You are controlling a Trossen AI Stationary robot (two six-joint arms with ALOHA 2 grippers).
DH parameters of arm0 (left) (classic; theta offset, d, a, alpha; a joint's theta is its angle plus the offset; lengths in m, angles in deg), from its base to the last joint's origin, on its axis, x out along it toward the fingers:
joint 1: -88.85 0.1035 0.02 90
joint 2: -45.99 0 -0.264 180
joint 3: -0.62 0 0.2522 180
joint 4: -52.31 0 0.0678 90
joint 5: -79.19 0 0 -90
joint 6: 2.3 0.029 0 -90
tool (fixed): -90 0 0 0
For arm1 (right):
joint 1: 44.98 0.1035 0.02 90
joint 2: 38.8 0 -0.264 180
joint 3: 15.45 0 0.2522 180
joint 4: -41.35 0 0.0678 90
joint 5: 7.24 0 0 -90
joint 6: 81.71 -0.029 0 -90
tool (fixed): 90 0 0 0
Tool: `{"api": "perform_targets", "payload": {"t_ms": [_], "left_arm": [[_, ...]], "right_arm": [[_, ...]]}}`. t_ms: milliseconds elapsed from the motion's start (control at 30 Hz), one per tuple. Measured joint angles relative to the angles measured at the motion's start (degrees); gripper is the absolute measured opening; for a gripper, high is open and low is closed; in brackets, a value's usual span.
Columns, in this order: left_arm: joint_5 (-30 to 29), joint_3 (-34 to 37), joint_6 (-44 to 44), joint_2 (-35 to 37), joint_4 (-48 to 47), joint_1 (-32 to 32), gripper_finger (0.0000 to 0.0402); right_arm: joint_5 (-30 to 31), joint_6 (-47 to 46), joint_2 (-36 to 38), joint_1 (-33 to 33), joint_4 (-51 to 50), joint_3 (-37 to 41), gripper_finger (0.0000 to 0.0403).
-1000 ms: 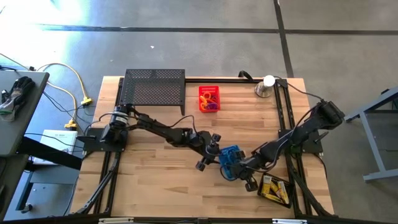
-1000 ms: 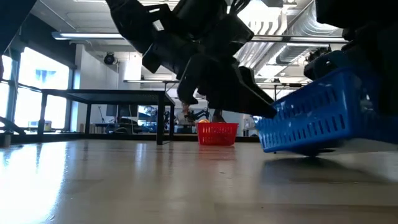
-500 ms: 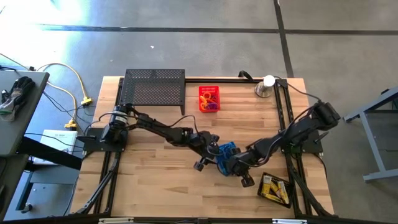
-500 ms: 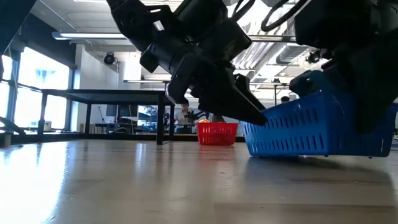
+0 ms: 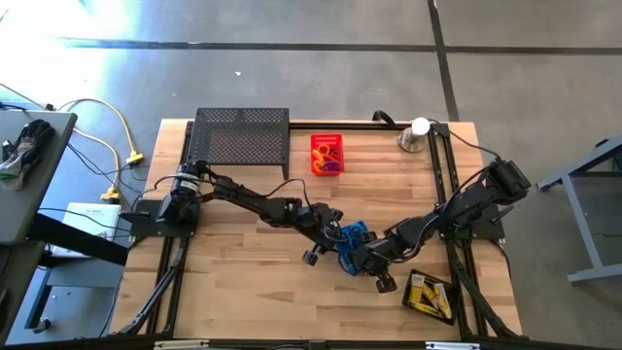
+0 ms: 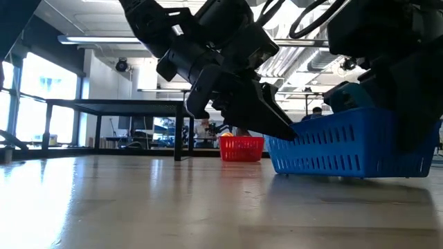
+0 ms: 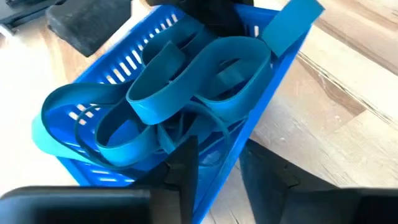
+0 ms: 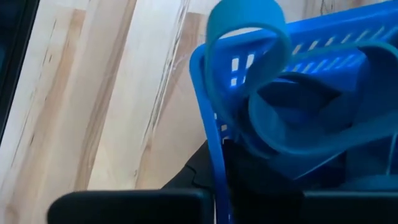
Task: Pick & Place Office Desk Supplies
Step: Put the blue bin containing the rubber bands on the shelf
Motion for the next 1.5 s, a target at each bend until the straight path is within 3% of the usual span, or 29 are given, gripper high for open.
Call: {"api": "perform_targets", "payload": {"t_ms": [133, 433, 633, 767, 933, 1333, 1500], "left_arm": [[-0.2, 0.0, 0.1, 0.0, -0.5, 0.0, 0.0084], [-1.1, 0.2, -0.7, -0.1, -2.1, 0.0, 0.0074], [-2.0, 0.2, -0.7, -0.1, -1.7, -0.3, 0.0033], [-1.8, 0.0, -2.3, -0.1, -1.6, -0.3, 0.0008], [-2.2, 0.0, -4.6, 0.6, -2.8, -0.3, 0.0007], [-4.9, 0.1, -9.3, 2.6, -7.2, 0.4, 0.0005], [-11.8, -0.3, -12.8, 5.6, -14.9, -0.5, 0.0004]], "right_arm": [[0.3, -2.3, 0.4, 0.0, -0.6, 0.0, 0.0032], [3.3, -6.2, 1.5, 0.3, -0.4, 0.0, 0.0110], [3.3, -9.6, 1.5, 1.0, -1.2, 0.0, 0.0153], [3.5, -11.5, 1.5, 1.4, -1.8, 0.0, 0.0157], [3.1, -13.6, 2.1, 1.4, -3.2, 0.0, 0.0158], [8.3, -17.4, 10.8, 1.6, -8.3, 0.0, 0.0145], [9.4, -21.7, 12.2, 1.6, -9.1, 0.0, 0.0144]]}}
